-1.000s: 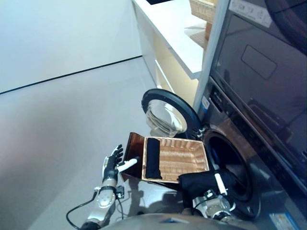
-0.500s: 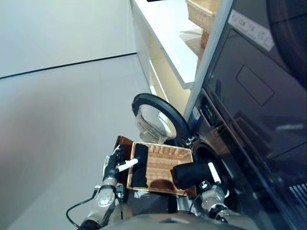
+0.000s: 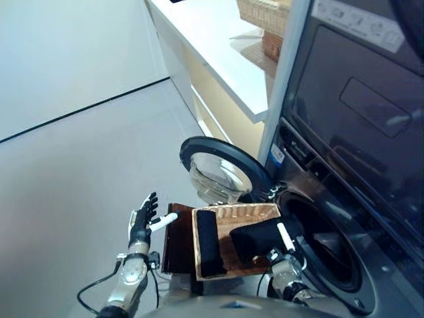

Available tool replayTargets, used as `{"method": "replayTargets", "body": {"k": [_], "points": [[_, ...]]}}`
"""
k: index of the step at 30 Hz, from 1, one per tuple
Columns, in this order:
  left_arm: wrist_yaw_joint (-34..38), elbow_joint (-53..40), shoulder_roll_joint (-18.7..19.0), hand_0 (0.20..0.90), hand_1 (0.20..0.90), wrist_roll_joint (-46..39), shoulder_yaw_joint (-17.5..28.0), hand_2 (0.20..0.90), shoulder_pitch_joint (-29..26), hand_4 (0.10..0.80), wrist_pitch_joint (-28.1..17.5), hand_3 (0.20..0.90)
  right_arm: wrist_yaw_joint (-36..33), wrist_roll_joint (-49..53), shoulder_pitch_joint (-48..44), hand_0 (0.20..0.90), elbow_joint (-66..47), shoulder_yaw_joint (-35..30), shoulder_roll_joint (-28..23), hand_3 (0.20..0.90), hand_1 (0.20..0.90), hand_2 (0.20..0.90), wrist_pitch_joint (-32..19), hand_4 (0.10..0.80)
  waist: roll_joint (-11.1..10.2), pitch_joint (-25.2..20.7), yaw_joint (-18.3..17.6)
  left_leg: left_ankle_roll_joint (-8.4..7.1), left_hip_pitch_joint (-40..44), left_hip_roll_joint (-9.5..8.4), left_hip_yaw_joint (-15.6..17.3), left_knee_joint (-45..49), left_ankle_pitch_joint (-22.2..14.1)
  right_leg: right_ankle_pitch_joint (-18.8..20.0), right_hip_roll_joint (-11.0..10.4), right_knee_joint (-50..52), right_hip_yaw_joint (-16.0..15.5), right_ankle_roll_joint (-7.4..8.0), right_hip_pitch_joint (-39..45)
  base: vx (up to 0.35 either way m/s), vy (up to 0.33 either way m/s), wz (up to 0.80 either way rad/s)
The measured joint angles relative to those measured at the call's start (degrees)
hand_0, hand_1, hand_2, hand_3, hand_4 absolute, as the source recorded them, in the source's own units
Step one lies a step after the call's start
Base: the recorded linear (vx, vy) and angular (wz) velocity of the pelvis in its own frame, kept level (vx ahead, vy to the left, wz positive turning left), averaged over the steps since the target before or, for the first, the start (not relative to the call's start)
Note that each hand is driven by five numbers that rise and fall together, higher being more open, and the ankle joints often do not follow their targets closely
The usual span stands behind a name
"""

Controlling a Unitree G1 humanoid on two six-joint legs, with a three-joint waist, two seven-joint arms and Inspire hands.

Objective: Pick up the clothes and place them into the washing machine

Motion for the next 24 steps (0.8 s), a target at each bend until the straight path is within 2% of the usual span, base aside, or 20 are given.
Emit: {"method": "replayTargets", "body": {"k": [4,9,14,17,18,23,24], "points": [[0.1,-2.9,0.0,0.9,0.9,-0.1,-0.5,0.9,-1.5,0.8,-1.7,0.9,-0.3,2.2,-3.4,0.2,-2.3,-0.8,-0.9,0.2,0.2,0.2,-2.9,0.3,0.3,1.7,-0.3,-0.28,-6.5,0.02,-0.8,1.6,0.7,0.9,-0.2,0.8,-0.2,-0.54,-6.2,-0.213,0.031,0.05],[0.4,-4.5,0.0,0.9,0.9,-0.4,-1.0,0.9,-5.5,0.8,-2.0,0.9,-2.0,4.4,-12.1,0.2,-4.0,-2.7,-2.8,0.2,0.2,0.2,-5.1,0.3,4.0,8.5,-0.1,0.42,-13.7,-0.27,-1.6,5.4,1.3,1.2,-1.2,5.7,-0.1,-1.13,-13.5,-0.099,0.032,0.09],[1.5,-6.0,0.2,0.9,0.9,-1.2,-1.0,0.9,-6.9,0.8,-2.2,0.9,-3.1,5.2,-18.2,0.2,-5.9,-4.1,-2.7,0.2,0.2,0.2,-7.6,0.3,4.7,10.9,0.0,0.43,-19.0,-1.0,-2.2,7.3,1.4,0.6,-2.3,9.7,0.4,-1.14,-20.0,-0.026,0.047,0.06],[1.6,-9.6,0.2,0.9,0.9,-2.2,-0.6,0.9,-6.5,0.8,-2.6,0.9,-4.2,7.0,-23.2,0.2,-6.6,-8.0,-2.8,0.2,0.2,0.2,-9.6,0.3,5.4,12.1,0.7,0.74,-22.0,-1.97,-2.3,7.8,1.3,0.6,-3.7,11.0,0.4,-0.87,-23.3,0.02,0.048,0.05],[1.6,-11.4,0.4,0.9,0.9,-2.4,-0.5,0.9,-6.5,0.8,-2.7,0.9,-4.3,7.7,-25.4,0.2,-6.7,-10.6,-3.7,0.2,0.2,0.2,-10.3,0.3,5.8,12.3,1.1,0.81,-23.1,-2.21,-2.2,7.9,1.4,0.9,-4.0,11.1,0.4,-0.7,-24.6,0.04,0.048,0.03],[1.5,-14.5,0.6,0.9,0.9,-2.5,-0.4,0.9,-7.1,0.8,-4.4,0.9,-5.7,10.2,-31.8,0.2,-6.5,-14.3,-9.7,0.2,0.2,0.2,-12.5,0.3,8.4,13.3,3.1,2.01,-24.4,-3.2,-2.2,8.2,1.8,1.2,-4.9,11.3,0.5,-0.72,-25.8,0.066,0.041,0.03],[1.6,-14.5,0.7,0.9,0.9,-2.6,-0.3,0.9,-6.9,0.8,-4.4,0.9,-6.4,11.0,-31.9,0.2,-6.4,-14.2,-9.4,0.2,0.2,0.2,-13.4,0.3,8.5,13.2,3.2,2.27,-24.5,-3.29,-2.2,8.2,2.0,1.0,-5.0,11.3,0.5,-0.54,-25.9,0.078,0.025,0.02]]}}
